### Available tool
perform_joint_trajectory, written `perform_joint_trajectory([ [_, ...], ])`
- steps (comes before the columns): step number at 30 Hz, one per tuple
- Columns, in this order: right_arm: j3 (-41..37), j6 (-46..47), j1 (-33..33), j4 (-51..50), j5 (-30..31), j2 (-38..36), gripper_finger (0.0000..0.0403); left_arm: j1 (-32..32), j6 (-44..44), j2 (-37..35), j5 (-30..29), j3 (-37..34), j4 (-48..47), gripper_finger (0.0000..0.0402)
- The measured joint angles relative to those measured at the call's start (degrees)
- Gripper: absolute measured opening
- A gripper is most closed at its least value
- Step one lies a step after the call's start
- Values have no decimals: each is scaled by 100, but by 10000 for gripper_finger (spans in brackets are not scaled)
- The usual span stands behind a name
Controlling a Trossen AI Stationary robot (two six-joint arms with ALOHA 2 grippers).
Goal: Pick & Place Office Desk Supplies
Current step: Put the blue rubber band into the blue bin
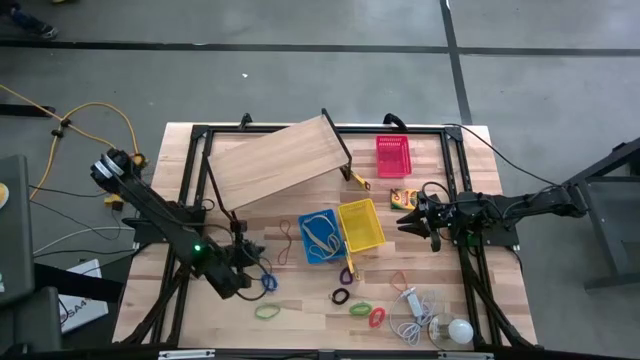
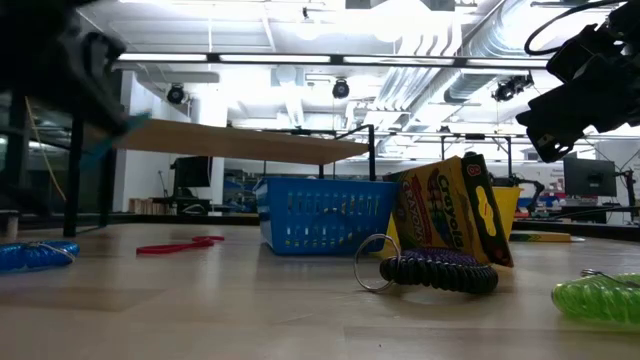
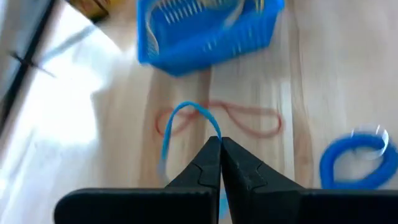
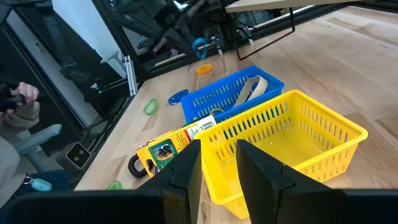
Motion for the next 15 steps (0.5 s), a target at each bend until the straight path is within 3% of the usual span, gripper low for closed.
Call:
perform_joint_trajectory([
  [10, 0, 0, 0, 0, -9, -1, 89, 163, 562, -234, -285, 4, 578, 1],
  [15, 0, -1, -1, -1, -9, -1, 89, 642, 878, -210, 141, 4, 1068, 1],
])
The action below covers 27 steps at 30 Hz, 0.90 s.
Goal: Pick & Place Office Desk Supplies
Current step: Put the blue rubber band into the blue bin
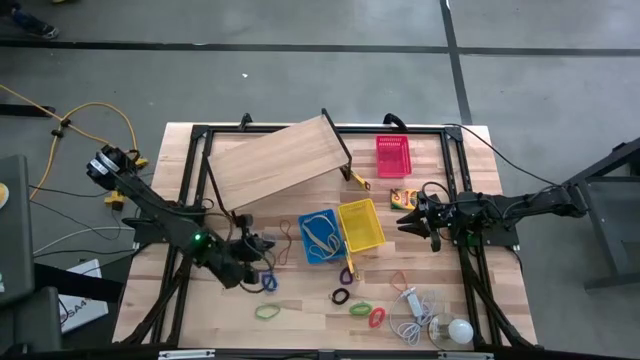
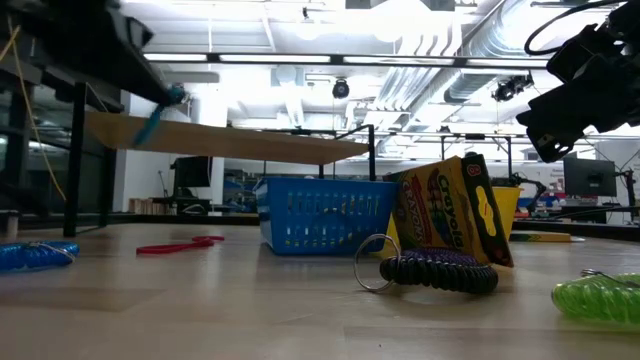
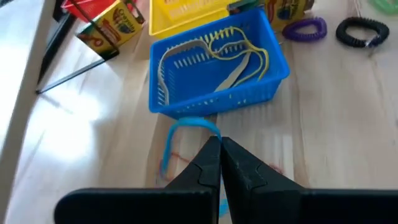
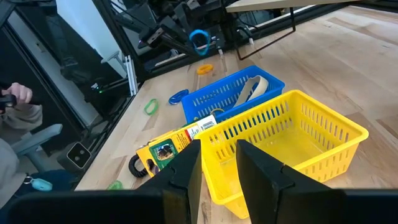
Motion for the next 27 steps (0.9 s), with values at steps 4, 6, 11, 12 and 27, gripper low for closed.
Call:
perform_joint_trajectory([
  [4, 0, 1, 1, -1, -2, 0, 89, 541, 461, 53, 504, 0, 551, 1],
  [6, 0, 0, 1, -1, -2, 0, 89, 770, 776, 149, 696, 0, 832, 1],
  [11, 0, 0, 0, 0, 2, 0, 89, 1258, 1519, 479, 1190, 19, 1725, 1],
  [12, 0, 1, 1, 1, 2, 2, 89, 1352, 1590, 573, 1269, 75, 1804, 1],
  [27, 0, 1, -1, 0, 8, 0, 89, 2221, 2231, 1816, 2497, 1433, 1705, 1],
])
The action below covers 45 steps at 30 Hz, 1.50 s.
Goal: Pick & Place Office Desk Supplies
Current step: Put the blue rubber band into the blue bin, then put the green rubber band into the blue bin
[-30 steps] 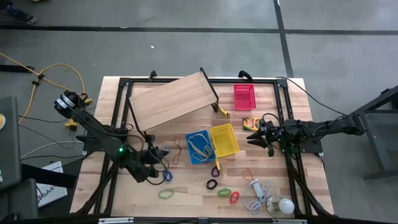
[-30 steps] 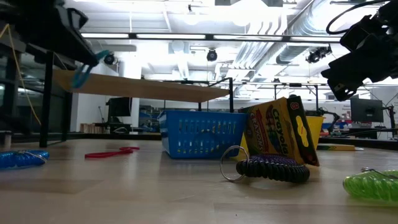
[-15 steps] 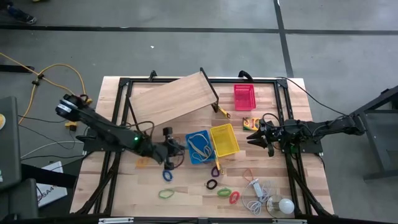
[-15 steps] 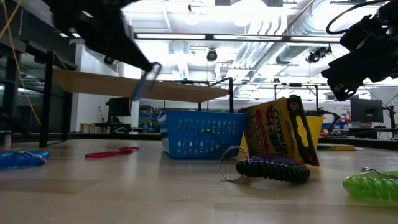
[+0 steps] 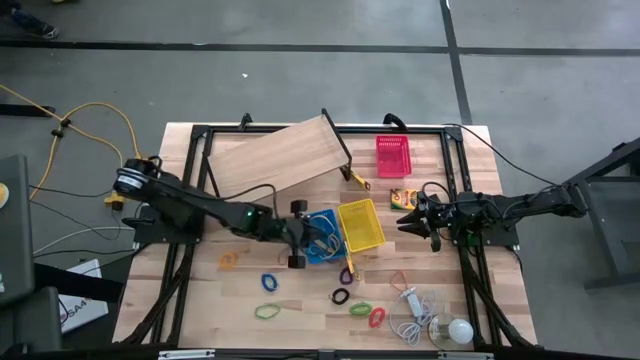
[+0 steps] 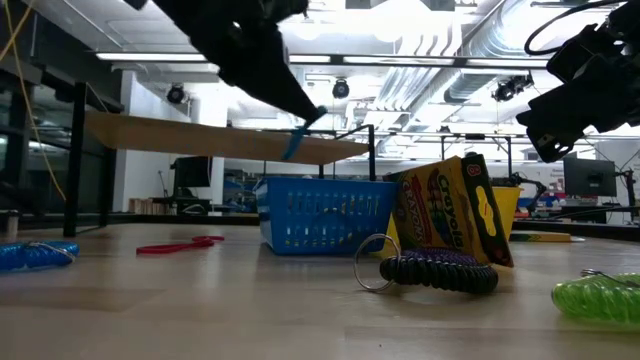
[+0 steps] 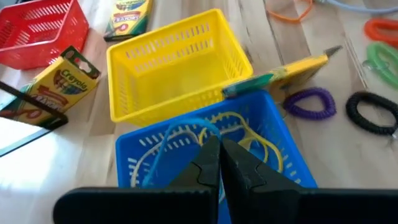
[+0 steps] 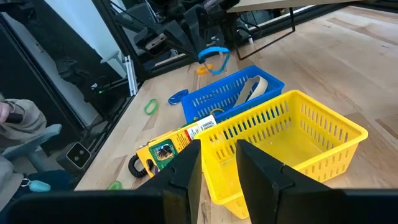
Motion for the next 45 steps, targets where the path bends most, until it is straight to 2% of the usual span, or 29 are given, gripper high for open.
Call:
perform_joint_trajectory([
  [6, 0, -1, 1, 0, 3, 1, 89, 143, 19, 214, 24, 31, -8, 1],
  [13, 0, 0, 2, 1, 3, -1, 89, 257, -6, 435, 500, 31, 9, 1],
  [19, 0, -1, 0, 0, 5, 0, 89, 287, 39, 434, 533, 31, 18, 1],
  [31, -1, 0, 1, 1, 3, -1, 89, 307, 37, 433, 710, 31, -14, 69],
  [45, 0, -1, 1, -1, 3, 1, 89, 307, 30, 428, 710, 24, -10, 74],
])
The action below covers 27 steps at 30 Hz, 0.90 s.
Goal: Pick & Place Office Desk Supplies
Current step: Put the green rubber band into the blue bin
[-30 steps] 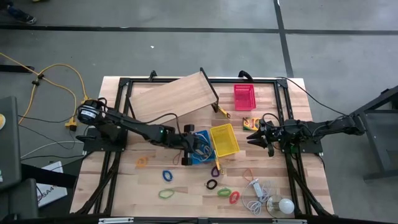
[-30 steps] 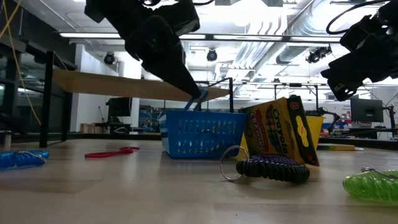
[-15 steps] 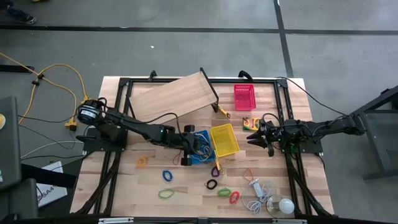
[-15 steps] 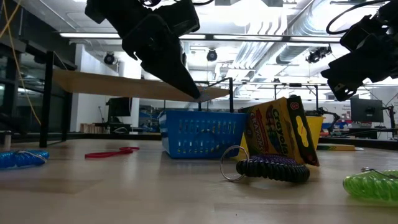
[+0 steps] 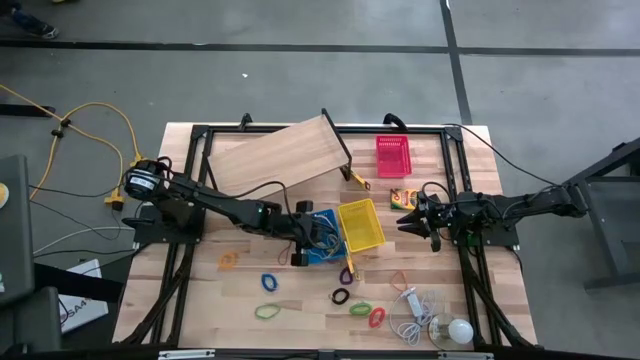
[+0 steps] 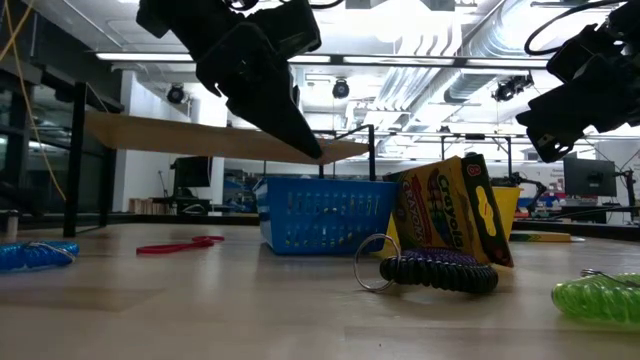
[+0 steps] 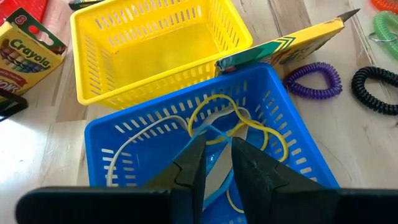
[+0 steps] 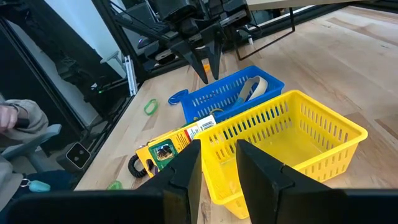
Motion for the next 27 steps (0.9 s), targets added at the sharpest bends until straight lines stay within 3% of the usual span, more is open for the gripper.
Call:
perform_joint_trajectory([
  [18, 0, -1, -1, 0, 0, -1, 89, -244, -26, -737, -361, -2, -461, 74],
  [27, 0, -1, 2, 2, 0, -1, 89, -1137, -1393, -737, -510, -2, -1383, 74],
])
